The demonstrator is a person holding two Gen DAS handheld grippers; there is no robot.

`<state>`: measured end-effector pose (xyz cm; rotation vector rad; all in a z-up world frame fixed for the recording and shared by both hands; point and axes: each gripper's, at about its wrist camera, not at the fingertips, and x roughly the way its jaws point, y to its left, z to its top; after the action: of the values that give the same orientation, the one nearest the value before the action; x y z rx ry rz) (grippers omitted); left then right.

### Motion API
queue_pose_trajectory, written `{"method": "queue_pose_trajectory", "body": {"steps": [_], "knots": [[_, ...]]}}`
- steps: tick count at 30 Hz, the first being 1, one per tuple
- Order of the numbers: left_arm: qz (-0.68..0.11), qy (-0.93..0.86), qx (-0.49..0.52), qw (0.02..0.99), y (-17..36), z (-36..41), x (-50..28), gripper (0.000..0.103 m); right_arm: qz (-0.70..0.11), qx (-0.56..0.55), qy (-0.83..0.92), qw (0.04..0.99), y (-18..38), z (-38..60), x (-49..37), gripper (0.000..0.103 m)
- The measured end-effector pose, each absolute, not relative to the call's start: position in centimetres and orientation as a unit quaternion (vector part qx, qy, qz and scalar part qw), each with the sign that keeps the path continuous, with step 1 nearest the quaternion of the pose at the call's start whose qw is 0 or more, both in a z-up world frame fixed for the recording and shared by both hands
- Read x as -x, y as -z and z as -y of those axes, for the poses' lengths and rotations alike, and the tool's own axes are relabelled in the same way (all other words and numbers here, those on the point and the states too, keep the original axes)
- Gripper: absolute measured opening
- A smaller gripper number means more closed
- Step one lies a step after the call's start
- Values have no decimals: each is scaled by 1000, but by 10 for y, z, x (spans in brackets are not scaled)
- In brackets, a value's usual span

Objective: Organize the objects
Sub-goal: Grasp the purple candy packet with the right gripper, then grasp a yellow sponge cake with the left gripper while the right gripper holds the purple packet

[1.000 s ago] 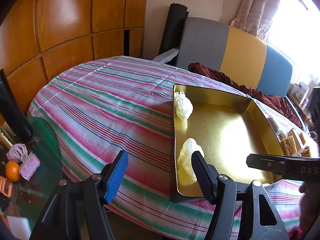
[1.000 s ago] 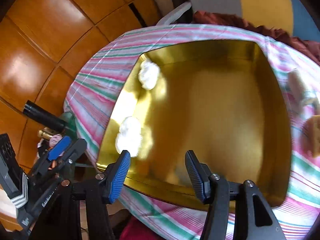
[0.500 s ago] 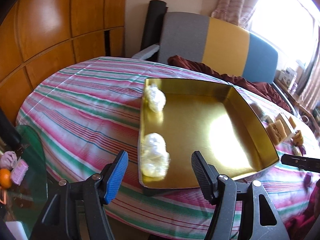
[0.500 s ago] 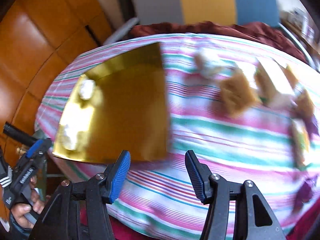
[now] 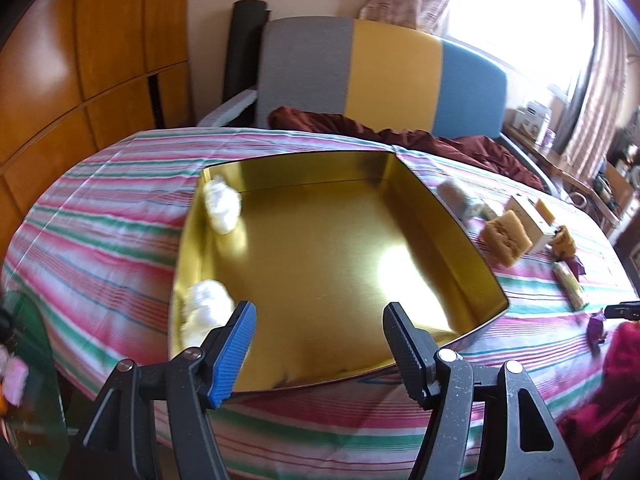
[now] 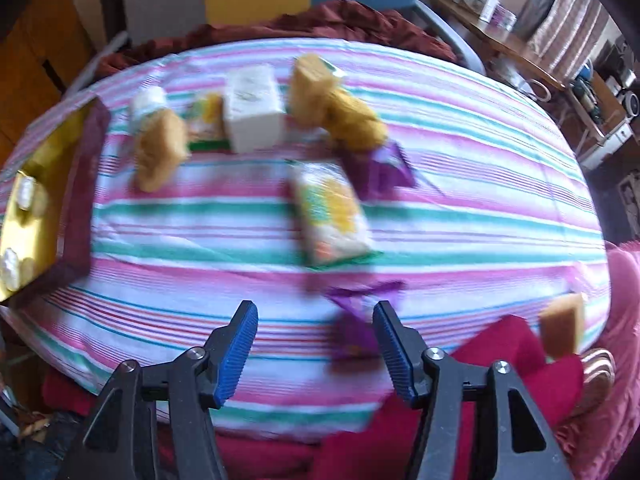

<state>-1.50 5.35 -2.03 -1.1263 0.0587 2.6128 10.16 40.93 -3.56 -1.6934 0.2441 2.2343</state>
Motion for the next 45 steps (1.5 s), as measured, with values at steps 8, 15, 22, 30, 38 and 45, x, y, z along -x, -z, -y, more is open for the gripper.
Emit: {"method": "queue_pose_trajectory", "body": {"steps": [8, 15, 22, 30, 38, 45], "knots": [[-46, -905, 374, 199, 5, -94, 14, 69, -70, 655, -731, 179, 75, -432, -98, 62], [-74, -893, 358, 262, -9, -142, 12, 69, -55, 660, -727, 182, 85, -437, -95, 30], [-69, -859, 393, 320, -13, -200, 26, 67, -98, 634, -749, 168, 79, -447, -102, 30], [-27, -825, 451, 340, -8, -265, 55, 65, -118, 613, -766, 156, 74, -453, -107, 30], [-28, -817, 492, 299, 25, -319, 82, 74, -127, 600, -775, 151, 70, -447, -106, 30], [-6, -812, 527, 252, 54, -331, 104, 79, -137, 593, -780, 145, 69, -445, -107, 30]]}}
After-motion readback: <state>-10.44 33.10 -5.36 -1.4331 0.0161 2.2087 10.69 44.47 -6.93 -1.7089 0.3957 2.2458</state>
